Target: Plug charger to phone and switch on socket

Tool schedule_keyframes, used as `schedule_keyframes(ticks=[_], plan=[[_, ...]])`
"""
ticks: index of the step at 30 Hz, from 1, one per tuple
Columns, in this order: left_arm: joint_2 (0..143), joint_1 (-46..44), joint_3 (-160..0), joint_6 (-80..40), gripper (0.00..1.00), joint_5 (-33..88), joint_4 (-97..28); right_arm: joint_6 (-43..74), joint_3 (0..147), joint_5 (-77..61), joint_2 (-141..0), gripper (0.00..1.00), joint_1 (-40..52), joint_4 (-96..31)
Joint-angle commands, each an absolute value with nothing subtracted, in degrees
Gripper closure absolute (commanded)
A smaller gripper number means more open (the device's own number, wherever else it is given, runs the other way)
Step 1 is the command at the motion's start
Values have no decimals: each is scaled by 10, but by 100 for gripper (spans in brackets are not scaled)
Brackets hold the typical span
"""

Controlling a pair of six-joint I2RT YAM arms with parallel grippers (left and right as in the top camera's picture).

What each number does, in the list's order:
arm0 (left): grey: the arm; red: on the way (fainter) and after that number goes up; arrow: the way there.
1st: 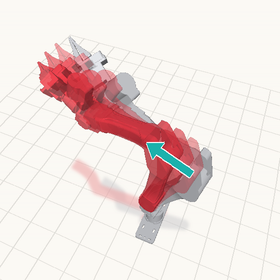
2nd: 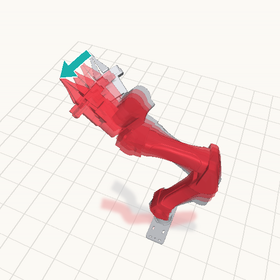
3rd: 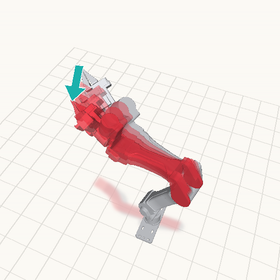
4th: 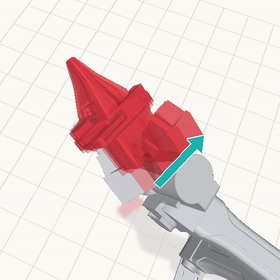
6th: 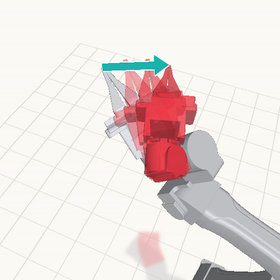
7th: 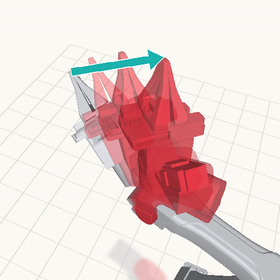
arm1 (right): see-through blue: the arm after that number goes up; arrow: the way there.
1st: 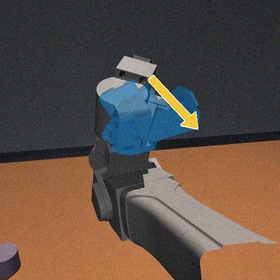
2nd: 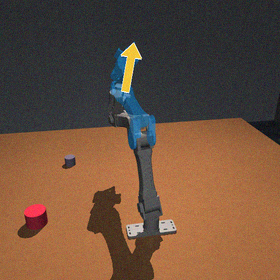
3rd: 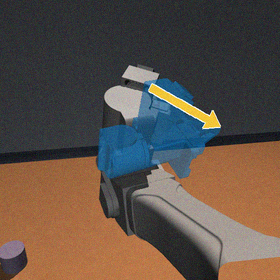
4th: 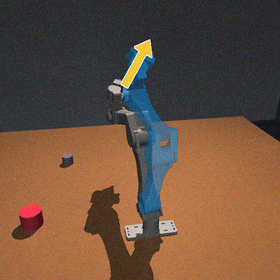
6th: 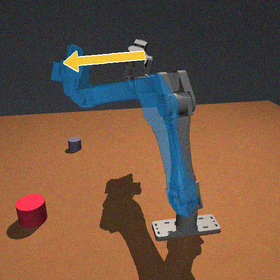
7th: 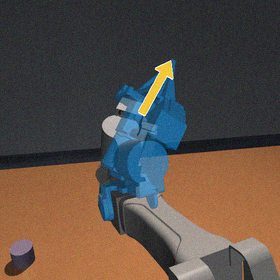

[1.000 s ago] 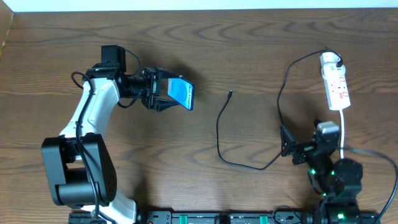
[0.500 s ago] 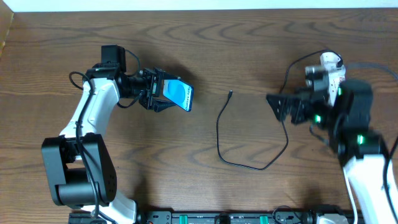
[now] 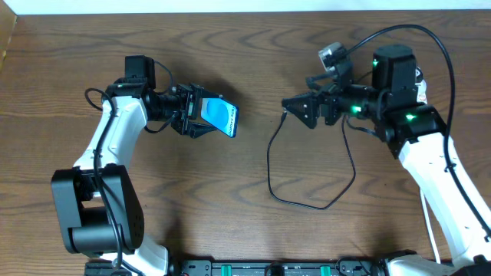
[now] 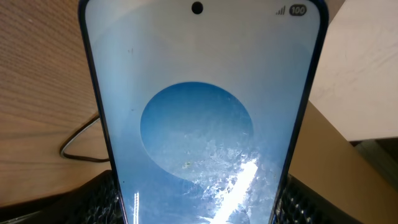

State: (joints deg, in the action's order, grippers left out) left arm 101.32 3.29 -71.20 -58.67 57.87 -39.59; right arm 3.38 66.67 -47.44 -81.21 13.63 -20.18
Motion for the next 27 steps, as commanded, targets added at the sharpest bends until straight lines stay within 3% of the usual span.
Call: schedule_keyframes(ticks=[1, 6, 14, 27], plan=[[1000, 36, -728, -588, 34, 591, -396, 93, 677, -507, -825, 2, 157, -180], [1000, 36, -728, -588, 34, 590, -395, 199, 677, -399, -848, 13, 214, -164], [1000, 36, -728, -588, 34, 591, -396, 281, 677, -223, -897, 20, 330, -125], [1000, 36, -728, -588, 34, 591, -396, 318, 677, -157, -968, 35, 398, -65]])
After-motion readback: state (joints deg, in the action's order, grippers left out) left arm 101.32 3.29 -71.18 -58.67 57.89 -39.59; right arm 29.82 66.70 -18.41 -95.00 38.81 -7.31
